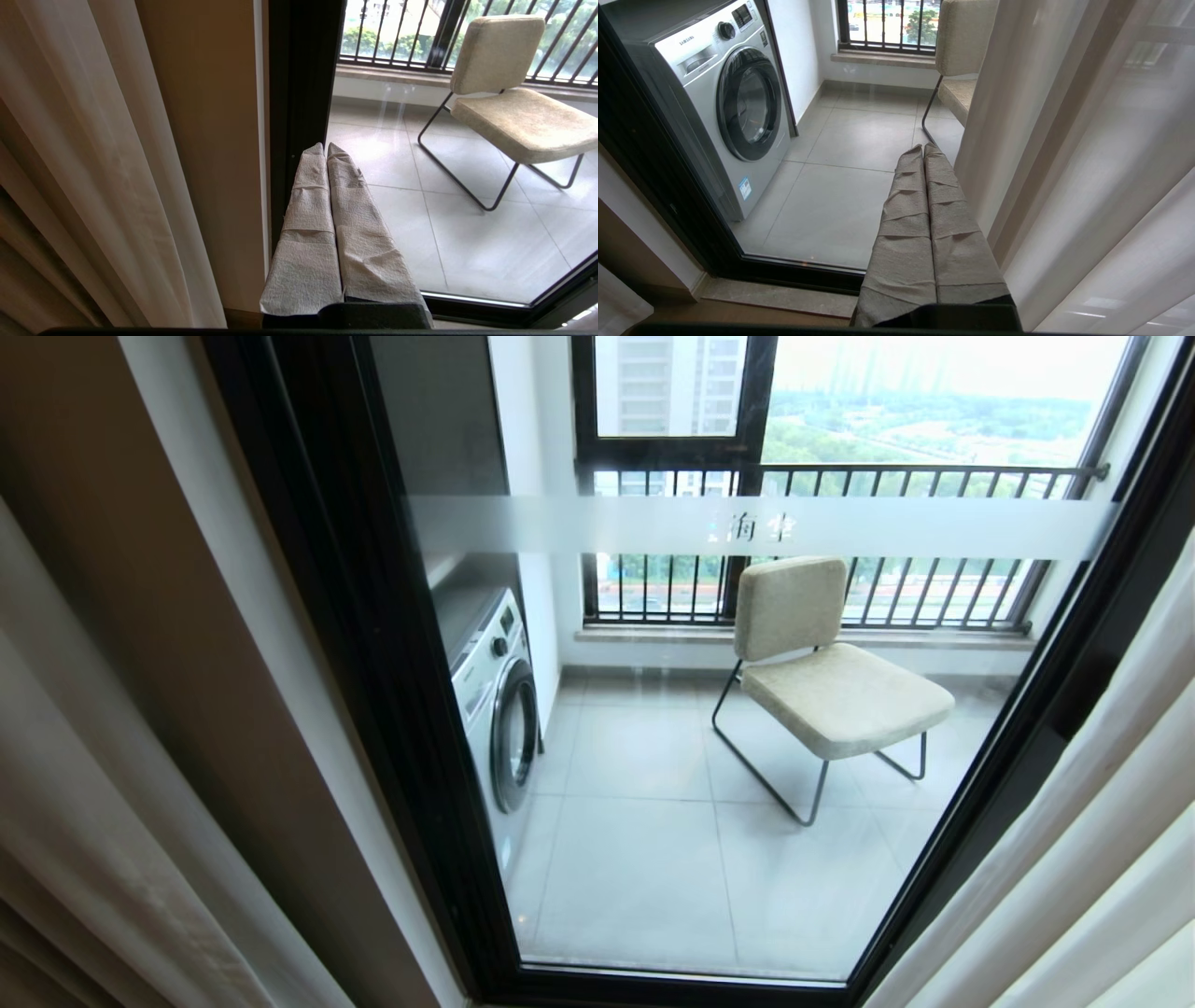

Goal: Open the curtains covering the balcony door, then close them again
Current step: Close the inner curtains on both sides

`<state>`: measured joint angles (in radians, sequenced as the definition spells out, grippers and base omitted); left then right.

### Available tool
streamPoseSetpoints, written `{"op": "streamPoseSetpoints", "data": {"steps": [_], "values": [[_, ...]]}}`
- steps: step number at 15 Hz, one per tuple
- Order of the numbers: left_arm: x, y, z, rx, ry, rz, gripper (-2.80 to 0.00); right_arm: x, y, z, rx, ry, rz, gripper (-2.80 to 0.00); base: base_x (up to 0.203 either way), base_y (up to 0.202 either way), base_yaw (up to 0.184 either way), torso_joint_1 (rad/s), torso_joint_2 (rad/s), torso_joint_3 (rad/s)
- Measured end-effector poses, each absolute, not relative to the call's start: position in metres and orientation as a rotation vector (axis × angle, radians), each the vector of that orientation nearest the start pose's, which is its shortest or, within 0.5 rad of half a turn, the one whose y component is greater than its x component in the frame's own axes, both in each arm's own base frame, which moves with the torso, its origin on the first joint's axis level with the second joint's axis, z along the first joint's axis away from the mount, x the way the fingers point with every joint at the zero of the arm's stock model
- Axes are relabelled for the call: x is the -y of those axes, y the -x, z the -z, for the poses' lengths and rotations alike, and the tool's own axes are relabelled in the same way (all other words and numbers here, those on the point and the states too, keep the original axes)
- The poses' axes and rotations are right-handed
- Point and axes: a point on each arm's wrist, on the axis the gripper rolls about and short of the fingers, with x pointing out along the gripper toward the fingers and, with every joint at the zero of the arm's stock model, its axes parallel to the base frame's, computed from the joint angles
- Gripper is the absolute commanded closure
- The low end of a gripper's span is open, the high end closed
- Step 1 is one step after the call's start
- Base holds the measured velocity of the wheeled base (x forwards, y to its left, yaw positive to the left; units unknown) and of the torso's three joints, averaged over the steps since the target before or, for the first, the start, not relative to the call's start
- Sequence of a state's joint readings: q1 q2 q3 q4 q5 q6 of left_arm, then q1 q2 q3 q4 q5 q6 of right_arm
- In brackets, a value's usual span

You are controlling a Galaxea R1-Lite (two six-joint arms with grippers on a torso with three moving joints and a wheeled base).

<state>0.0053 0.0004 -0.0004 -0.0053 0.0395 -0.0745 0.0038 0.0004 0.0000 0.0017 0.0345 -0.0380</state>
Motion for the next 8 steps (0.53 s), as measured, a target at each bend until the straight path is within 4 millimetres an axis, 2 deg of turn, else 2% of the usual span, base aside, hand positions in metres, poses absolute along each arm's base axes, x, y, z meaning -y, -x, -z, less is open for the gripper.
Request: {"op": "streamPoseSetpoints", "data": {"steps": [8], "values": [[-0.0008,0.0228,-0.0759,0.005,0.073,-0.044,0.00,-0.0007,0.0228,-0.0753,-0.001,0.037,-0.039,0.00,0.000,0.000,0.000,0.000,0.00,0.000]]}}
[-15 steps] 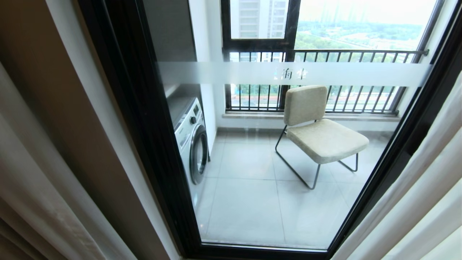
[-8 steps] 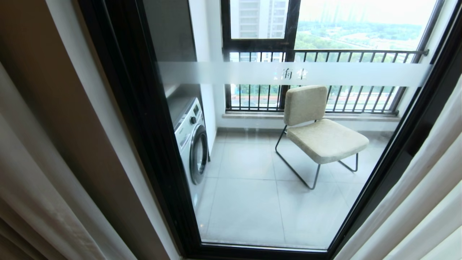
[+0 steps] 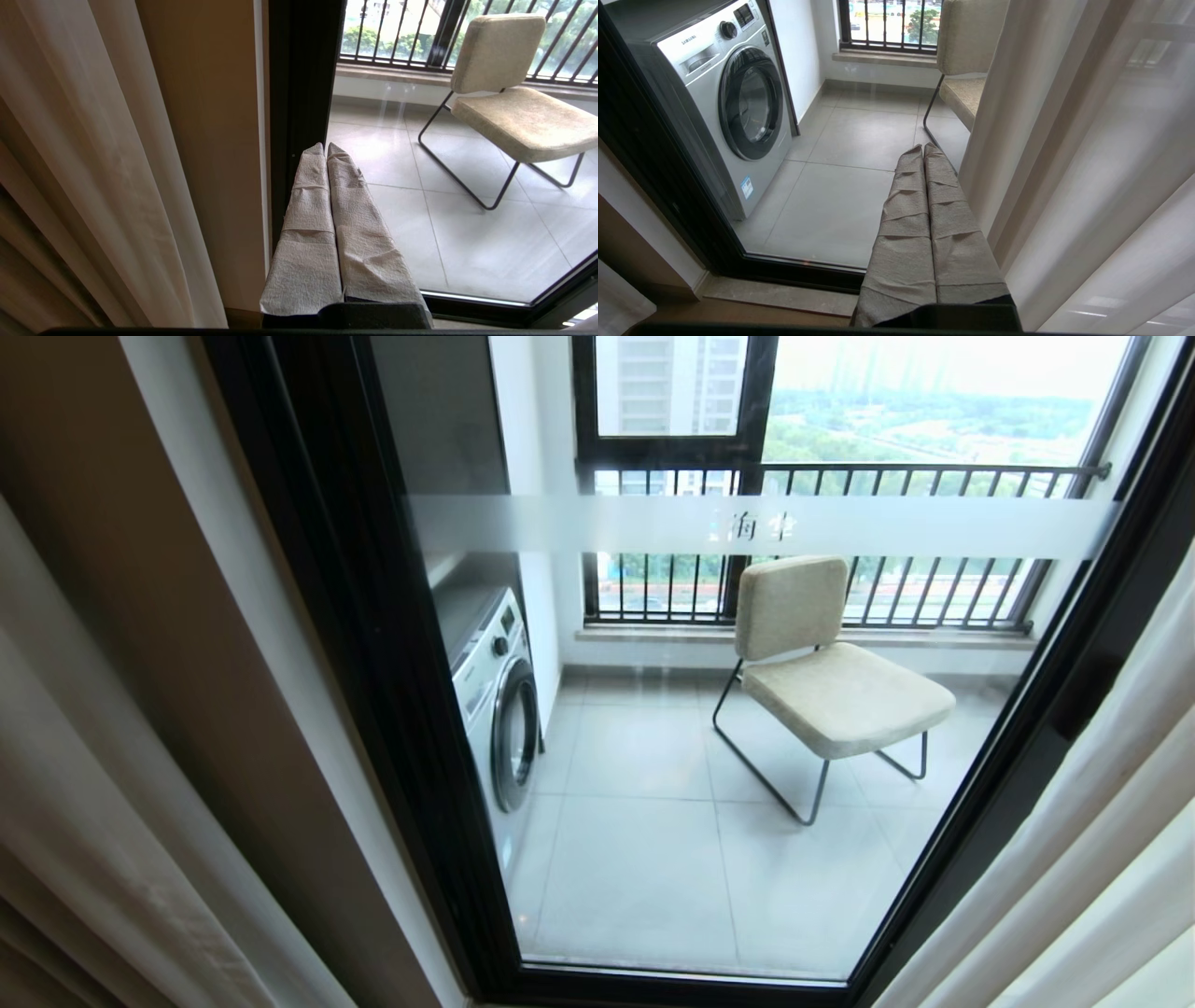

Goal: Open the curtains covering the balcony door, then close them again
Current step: Close the inner curtains on both sides

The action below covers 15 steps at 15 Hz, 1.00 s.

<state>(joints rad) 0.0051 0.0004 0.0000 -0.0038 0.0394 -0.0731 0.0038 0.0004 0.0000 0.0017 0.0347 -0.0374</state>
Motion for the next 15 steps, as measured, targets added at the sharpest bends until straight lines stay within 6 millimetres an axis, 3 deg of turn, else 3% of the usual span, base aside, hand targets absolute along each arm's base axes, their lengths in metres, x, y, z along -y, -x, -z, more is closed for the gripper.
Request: {"op": "streamPoseSetpoints", "data": {"steps": [9,15], "values": [[-0.0008,0.0228,-0.0761,0.007,0.073,-0.045,0.00,-0.0007,0.0228,-0.0753,-0.001,0.037,-0.038,0.00,-0.001,0.154,0.000,0.002,0.00,0.002],[-0.0008,0.0228,-0.0760,0.006,0.075,-0.044,0.00,-0.0007,0.0228,-0.0753,-0.001,0.037,-0.039,0.00,0.000,0.013,0.000,0.000,0.00,0.000]]}}
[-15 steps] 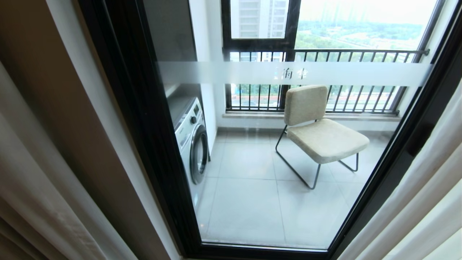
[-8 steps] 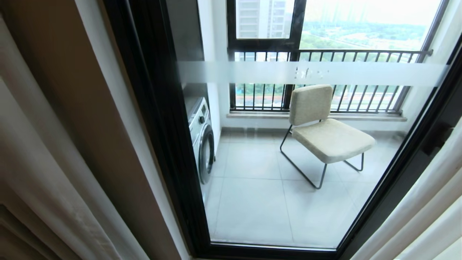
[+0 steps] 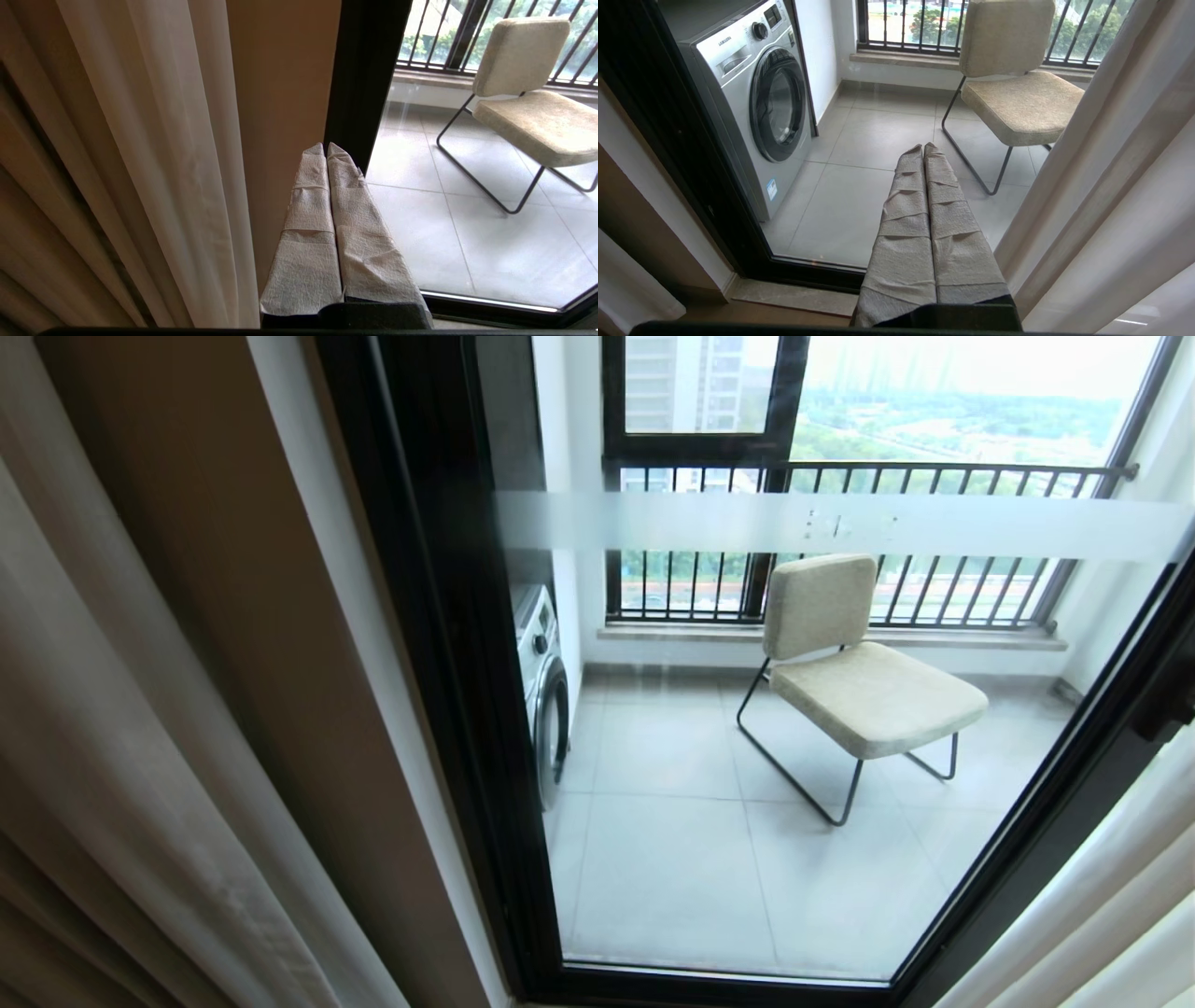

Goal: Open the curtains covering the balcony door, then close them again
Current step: Close the inner curtains on both sides

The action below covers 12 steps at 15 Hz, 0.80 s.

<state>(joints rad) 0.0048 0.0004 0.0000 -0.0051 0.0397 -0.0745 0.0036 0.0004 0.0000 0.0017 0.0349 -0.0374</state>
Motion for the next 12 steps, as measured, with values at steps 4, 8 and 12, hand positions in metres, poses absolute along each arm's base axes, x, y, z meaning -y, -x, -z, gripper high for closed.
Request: {"op": "streamPoseSetpoints", "data": {"steps": [4,8,12], "values": [[-0.0008,0.0229,-0.0762,0.007,0.075,-0.043,0.00,-0.0007,0.0228,-0.0754,-0.001,0.037,-0.039,0.00,0.000,0.000,0.000,0.000,0.00,0.000],[-0.0008,0.0229,-0.0763,0.007,0.074,-0.045,0.00,-0.0007,0.0228,-0.0754,-0.001,0.037,-0.039,0.00,0.000,0.000,0.000,0.000,0.00,0.000],[-0.0008,0.0228,-0.0760,0.006,0.068,-0.044,0.00,-0.0007,0.0228,-0.0753,-0.001,0.037,-0.039,0.00,0.000,0.000,0.000,0.000,0.00,0.000]]}}
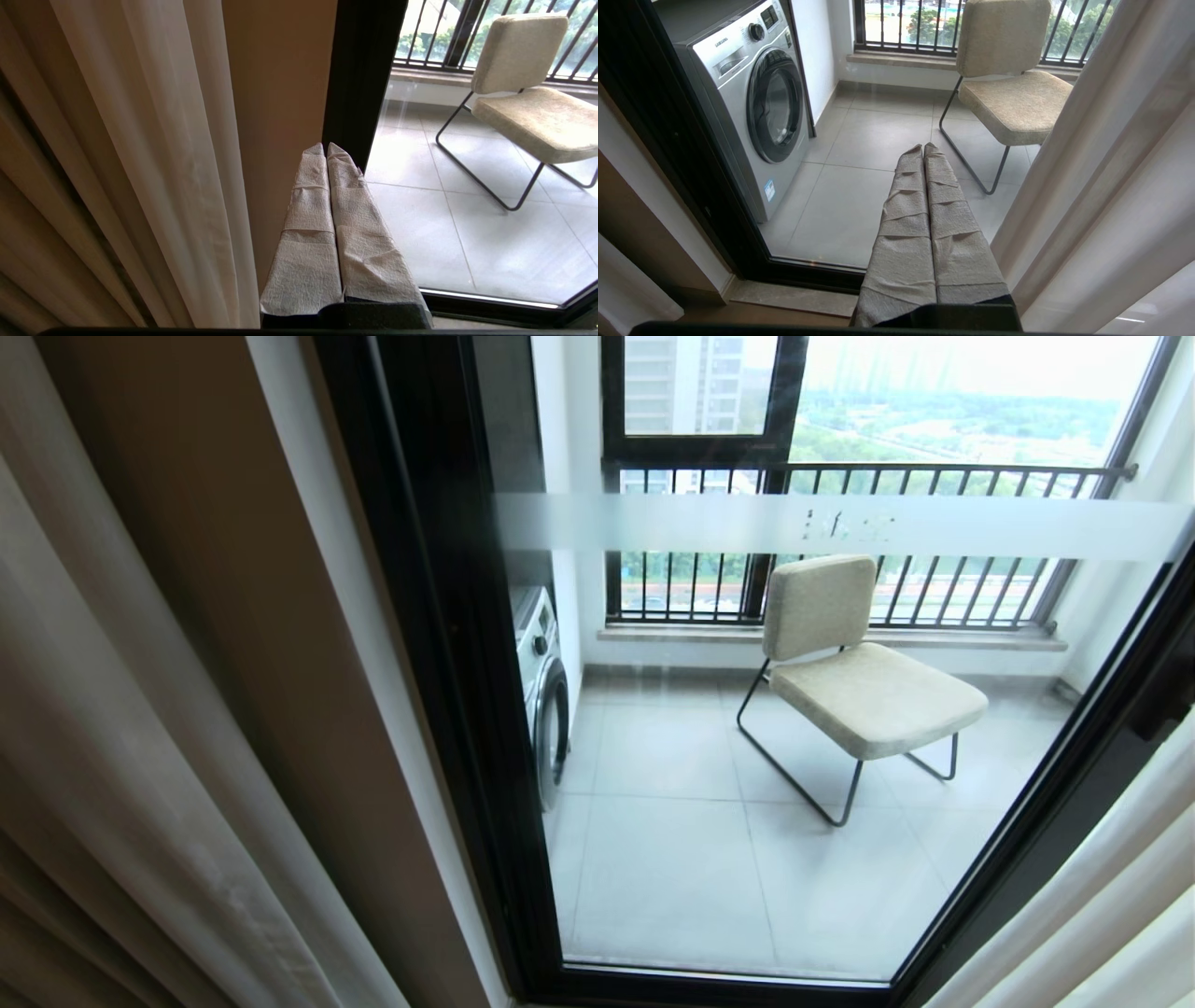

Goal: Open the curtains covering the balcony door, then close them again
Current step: Close the inner curtains on both sides

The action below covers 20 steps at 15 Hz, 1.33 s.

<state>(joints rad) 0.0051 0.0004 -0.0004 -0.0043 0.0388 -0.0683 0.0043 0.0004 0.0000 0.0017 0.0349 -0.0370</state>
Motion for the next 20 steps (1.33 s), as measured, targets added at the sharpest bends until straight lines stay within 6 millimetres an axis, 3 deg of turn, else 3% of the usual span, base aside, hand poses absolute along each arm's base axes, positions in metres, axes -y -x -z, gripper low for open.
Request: {"op": "streamPoseSetpoints", "data": {"steps": [5,20], "values": [[-0.001,0.023,-0.077,0.015,0.044,-0.038,0.00,-0.001,0.023,-0.075,-0.001,0.036,-0.039,0.00,0.000,0.000,0.000,0.000,0.00,0.000],[0.000,0.051,-0.154,0.272,0.040,-0.023,0.00,-0.001,0.023,-0.075,-0.001,0.036,-0.039,0.00,0.000,0.000,0.000,0.000,0.00,0.000]]}}
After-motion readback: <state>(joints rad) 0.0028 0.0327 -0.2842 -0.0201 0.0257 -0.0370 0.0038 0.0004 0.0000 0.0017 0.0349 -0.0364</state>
